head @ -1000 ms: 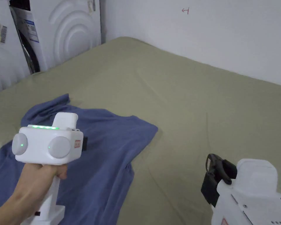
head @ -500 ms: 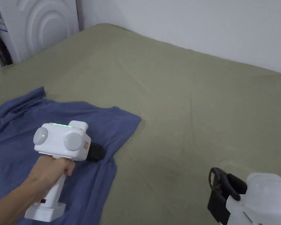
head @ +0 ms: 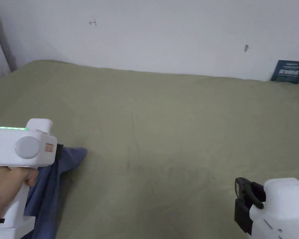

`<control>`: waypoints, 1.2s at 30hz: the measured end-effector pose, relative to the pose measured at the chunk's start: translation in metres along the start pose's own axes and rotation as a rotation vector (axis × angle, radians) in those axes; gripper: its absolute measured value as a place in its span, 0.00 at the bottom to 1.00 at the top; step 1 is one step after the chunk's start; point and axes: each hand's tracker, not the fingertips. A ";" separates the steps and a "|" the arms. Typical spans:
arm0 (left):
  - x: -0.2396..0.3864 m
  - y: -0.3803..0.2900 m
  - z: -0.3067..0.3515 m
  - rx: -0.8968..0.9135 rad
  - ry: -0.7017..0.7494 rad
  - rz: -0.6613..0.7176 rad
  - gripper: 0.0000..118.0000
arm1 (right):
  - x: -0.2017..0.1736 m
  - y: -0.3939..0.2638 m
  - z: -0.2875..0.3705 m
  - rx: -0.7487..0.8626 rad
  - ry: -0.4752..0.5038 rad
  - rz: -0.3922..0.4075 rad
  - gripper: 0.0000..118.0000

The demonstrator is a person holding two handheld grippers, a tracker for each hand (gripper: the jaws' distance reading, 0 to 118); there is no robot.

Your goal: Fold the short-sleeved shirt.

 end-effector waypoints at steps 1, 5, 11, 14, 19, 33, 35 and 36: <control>0.019 0.011 0.006 0.023 -0.036 -0.023 0.02 | 0.009 -0.001 0.005 0.005 -0.013 -0.006 0.01; 0.130 0.060 0.024 0.117 -0.192 -0.169 0.02 | 0.042 -0.008 0.018 0.012 -0.097 -0.016 0.01; 0.300 0.076 -0.007 0.096 -0.395 -0.334 0.02 | 0.084 -0.020 0.021 -0.012 -0.176 -0.079 0.01; 0.363 0.056 -0.050 -0.016 -0.478 -0.335 0.02 | 0.099 -0.028 0.017 -0.034 -0.206 -0.092 0.01; 0.409 0.005 -0.124 -0.153 -0.383 -0.348 0.05 | 0.116 -0.044 0.003 -0.086 -0.235 -0.123 0.01; 0.209 -0.019 0.101 0.369 -0.309 -0.046 0.68 | 0.083 -0.006 0.013 0.050 -0.212 -0.116 0.01; 0.172 -0.044 0.154 0.536 -0.206 0.027 0.08 | 0.072 0.002 0.022 0.086 -0.193 -0.119 0.01; 0.154 -0.056 0.174 0.589 -0.168 0.055 0.00 | 0.066 0.005 0.026 0.098 -0.188 -0.117 0.01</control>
